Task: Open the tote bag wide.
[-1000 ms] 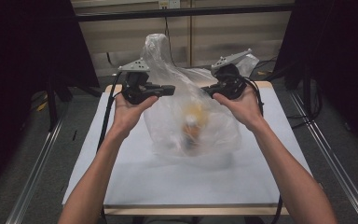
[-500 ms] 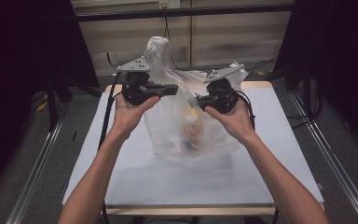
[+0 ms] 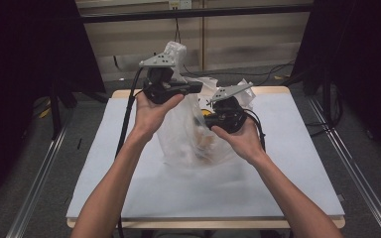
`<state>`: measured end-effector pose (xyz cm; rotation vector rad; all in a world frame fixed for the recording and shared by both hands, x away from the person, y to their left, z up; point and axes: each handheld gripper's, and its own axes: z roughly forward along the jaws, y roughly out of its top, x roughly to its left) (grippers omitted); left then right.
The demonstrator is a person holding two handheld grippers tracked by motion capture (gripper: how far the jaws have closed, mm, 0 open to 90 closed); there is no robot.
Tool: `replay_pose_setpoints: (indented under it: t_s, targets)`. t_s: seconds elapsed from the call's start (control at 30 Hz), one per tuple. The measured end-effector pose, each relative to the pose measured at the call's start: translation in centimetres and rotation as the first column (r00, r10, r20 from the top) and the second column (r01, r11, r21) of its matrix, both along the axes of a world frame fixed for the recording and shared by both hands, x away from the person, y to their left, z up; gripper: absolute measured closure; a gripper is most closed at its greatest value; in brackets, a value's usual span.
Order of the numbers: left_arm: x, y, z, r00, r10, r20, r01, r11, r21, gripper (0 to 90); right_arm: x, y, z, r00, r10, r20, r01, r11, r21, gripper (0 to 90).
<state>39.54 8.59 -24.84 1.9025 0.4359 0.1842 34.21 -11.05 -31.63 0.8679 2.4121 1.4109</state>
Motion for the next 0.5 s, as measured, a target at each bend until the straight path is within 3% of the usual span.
replay_pose_setpoints:
  t_s: [0.13, 0.23, 0.3, 0.5]
  targets:
    - [0.8, 0.0, -0.6, 0.9995, 0.032, -0.009, -0.032, 0.9986, 0.042, 90.0, -0.4, 0.1, -0.3, 1.0, 0.01, 0.001, -0.01, 1.0, -0.004, 90.0]
    - [1.4, 0.4, -2.2, 0.9967, 0.074, -0.033, -0.07, 0.9913, 0.112, 90.0, -0.6, -0.1, -0.6, 1.0, 0.006, 0.005, -0.006, 1.0, -0.011, 90.0]
    - [1.3, 0.6, -2.6, 0.9967, 0.069, -0.044, -0.064, 0.9923, 0.106, 90.0, -0.8, -0.3, -0.6, 1.0, 0.003, 0.008, -0.003, 1.0, -0.015, 90.0]
    - [0.4, 1.6, -4.3, 0.996, 0.071, -0.055, -0.062, 0.9868, 0.15, 90.0, -1.8, -1.4, -0.6, 0.9998, -0.014, 0.012, 0.014, 1.0, -0.019, 90.0]
